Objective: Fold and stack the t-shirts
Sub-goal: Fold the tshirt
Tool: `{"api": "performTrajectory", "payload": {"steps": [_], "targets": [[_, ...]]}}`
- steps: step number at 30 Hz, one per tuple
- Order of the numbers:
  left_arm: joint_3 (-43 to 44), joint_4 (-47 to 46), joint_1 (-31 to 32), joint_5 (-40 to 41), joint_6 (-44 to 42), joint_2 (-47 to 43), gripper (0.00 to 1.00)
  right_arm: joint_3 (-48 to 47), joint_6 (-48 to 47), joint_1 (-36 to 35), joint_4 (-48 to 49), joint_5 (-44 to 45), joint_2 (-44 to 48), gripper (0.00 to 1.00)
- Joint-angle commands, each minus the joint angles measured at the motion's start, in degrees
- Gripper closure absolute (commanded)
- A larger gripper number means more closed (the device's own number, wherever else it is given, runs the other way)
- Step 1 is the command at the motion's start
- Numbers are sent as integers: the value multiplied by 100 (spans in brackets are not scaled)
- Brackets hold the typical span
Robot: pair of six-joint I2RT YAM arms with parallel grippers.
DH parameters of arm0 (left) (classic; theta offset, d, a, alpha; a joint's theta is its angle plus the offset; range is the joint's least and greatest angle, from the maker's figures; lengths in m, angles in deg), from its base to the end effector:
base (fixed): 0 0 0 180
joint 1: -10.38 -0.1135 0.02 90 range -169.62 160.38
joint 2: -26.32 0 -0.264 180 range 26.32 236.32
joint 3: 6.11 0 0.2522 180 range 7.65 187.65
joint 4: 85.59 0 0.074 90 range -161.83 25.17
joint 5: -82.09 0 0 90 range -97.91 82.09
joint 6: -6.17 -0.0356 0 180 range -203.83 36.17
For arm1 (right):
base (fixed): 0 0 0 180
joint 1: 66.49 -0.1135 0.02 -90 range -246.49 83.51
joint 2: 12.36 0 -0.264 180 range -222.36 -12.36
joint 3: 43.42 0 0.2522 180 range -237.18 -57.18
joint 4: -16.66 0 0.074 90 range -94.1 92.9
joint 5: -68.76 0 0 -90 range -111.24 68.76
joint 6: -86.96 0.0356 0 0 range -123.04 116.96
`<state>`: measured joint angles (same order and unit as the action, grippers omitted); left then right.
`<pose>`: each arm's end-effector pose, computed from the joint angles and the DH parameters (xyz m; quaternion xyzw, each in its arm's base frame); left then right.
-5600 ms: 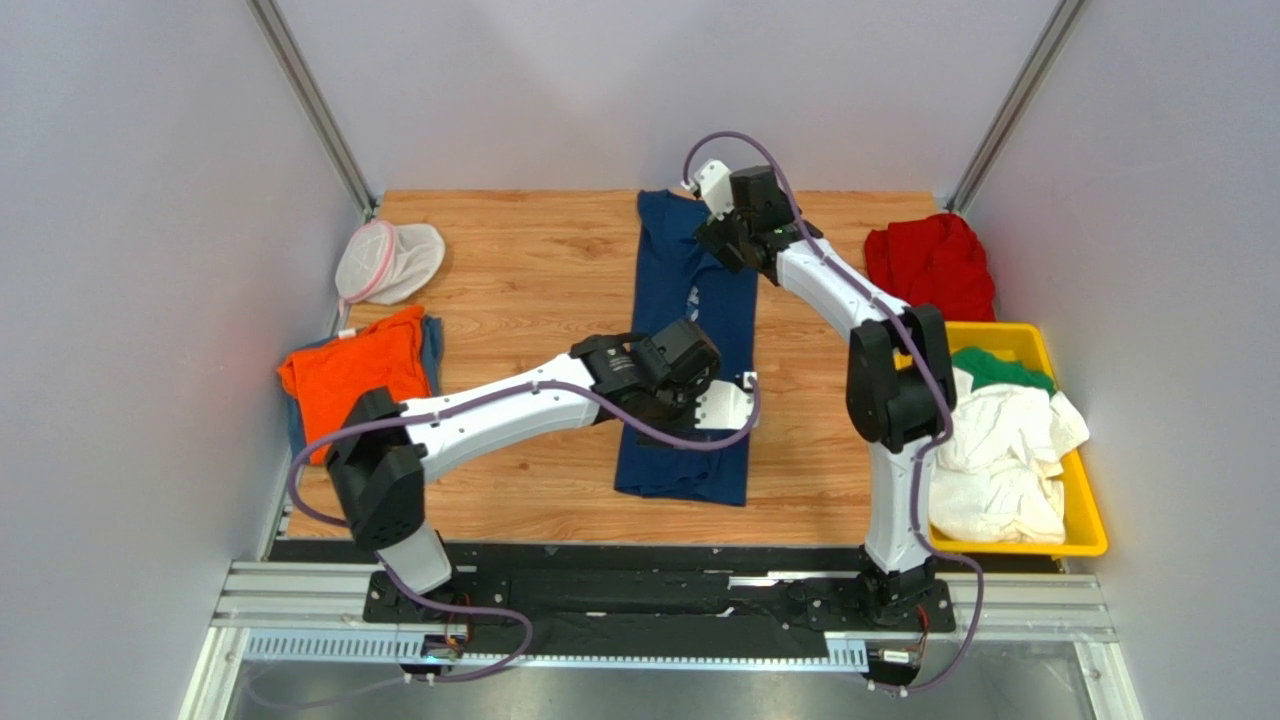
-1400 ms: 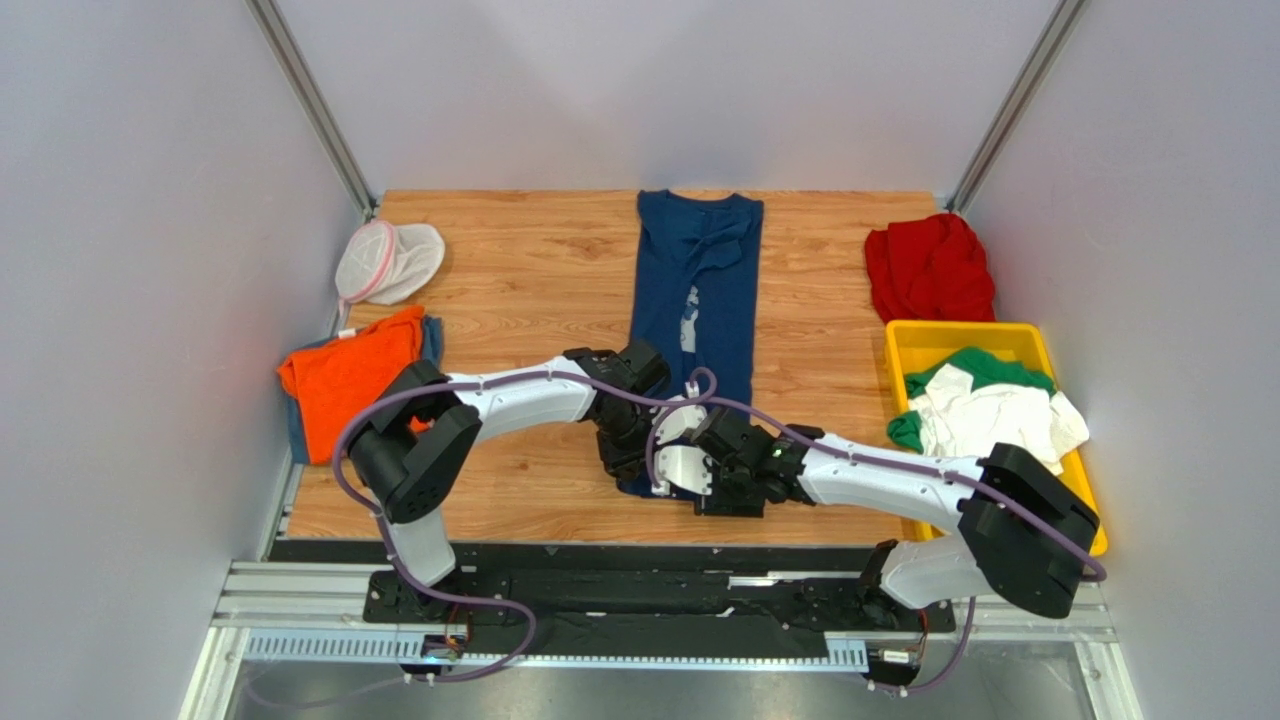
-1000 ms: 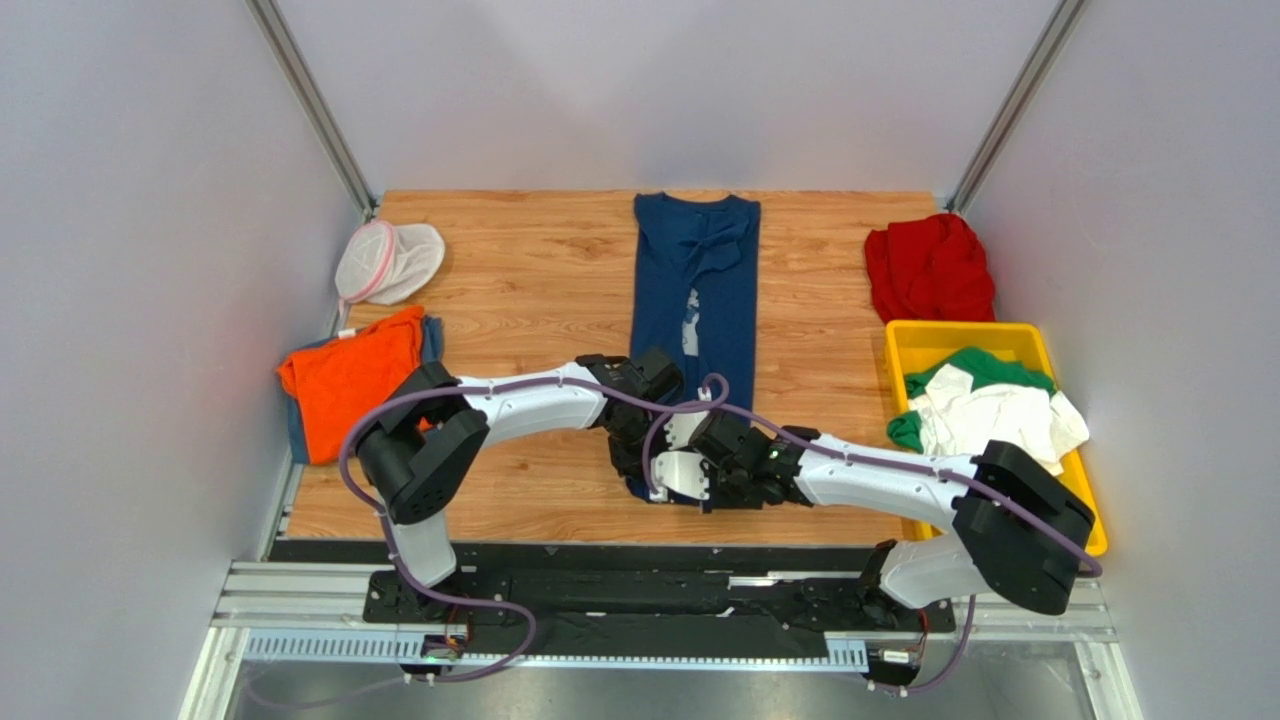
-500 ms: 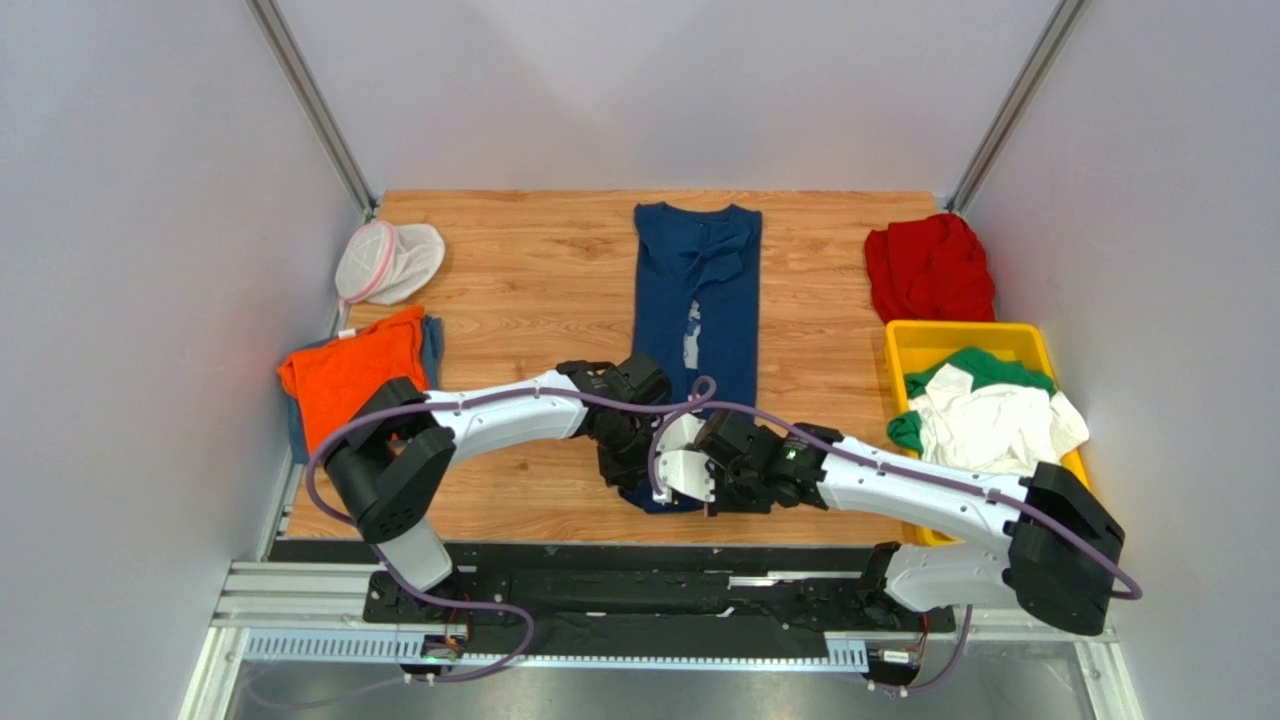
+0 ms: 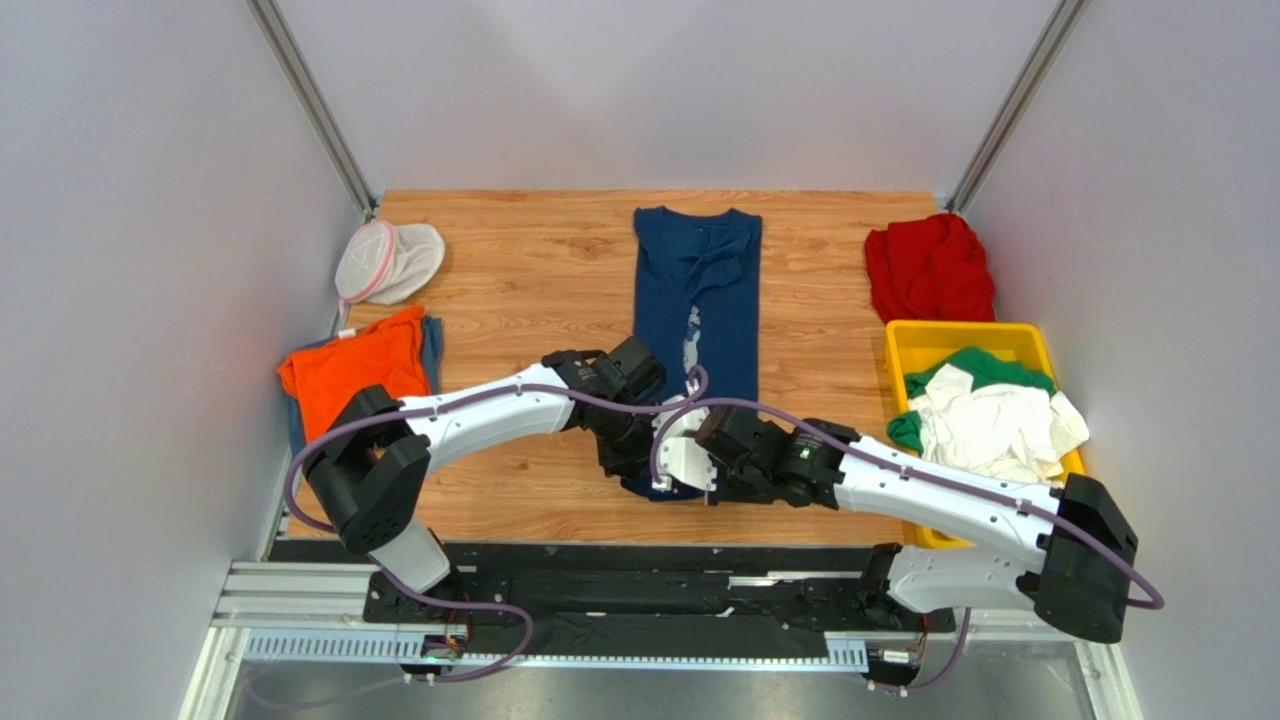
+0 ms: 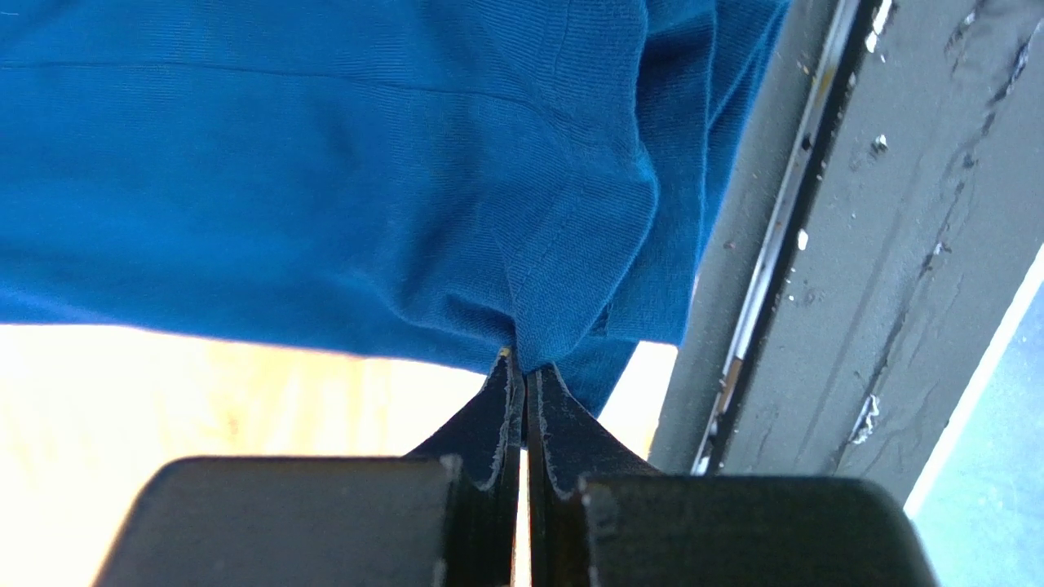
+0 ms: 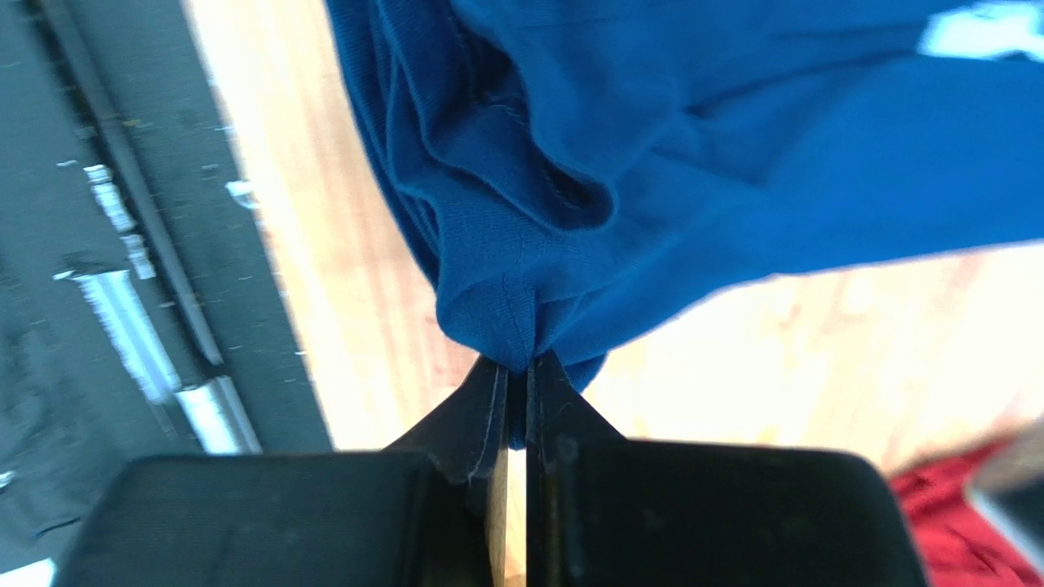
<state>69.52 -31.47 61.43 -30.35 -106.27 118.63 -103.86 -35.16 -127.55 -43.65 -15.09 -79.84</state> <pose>0.1827 -0.2476 0.2039 0.6046 0.7556 -0.2263 0.1111 0.1056 0.1831 0.2255 -0.7040 0.6805 -0.0019 0.2030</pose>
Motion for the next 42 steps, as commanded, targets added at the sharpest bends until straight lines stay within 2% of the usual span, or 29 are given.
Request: {"api": "performTrajectory", "payload": {"steps": [1, 6, 11, 22, 32, 39, 42], "targets": [[387, 16, -288, -121, -182, -126, 100, -324, -136, 102, 172, 694, 165, 100], [703, 7, -552, -33, -296, -73, 100, -474, -382, 366, 391, 852, 78, 100], [1046, -19, -824, 46, -437, 111, 100, -702, -699, 1033, 655, 748, -45, 100], [2267, -116, -1404, 64, -692, 1376, 100, -1616, -1332, 2299, 1174, 167, -1248, 100], [3576, 33, -1747, 178, -868, 2483, 100, -2293, -1560, 2774, 1455, -114, -2374, 100], [3973, 69, -1809, 240, -903, 2871, 100, -2469, -1613, 2977, 1639, -132, -2840, 100], [3947, -37, -1817, 292, -850, 2941, 100, -2487, -1613, 3029, 1815, -71, -3025, 92]]}}
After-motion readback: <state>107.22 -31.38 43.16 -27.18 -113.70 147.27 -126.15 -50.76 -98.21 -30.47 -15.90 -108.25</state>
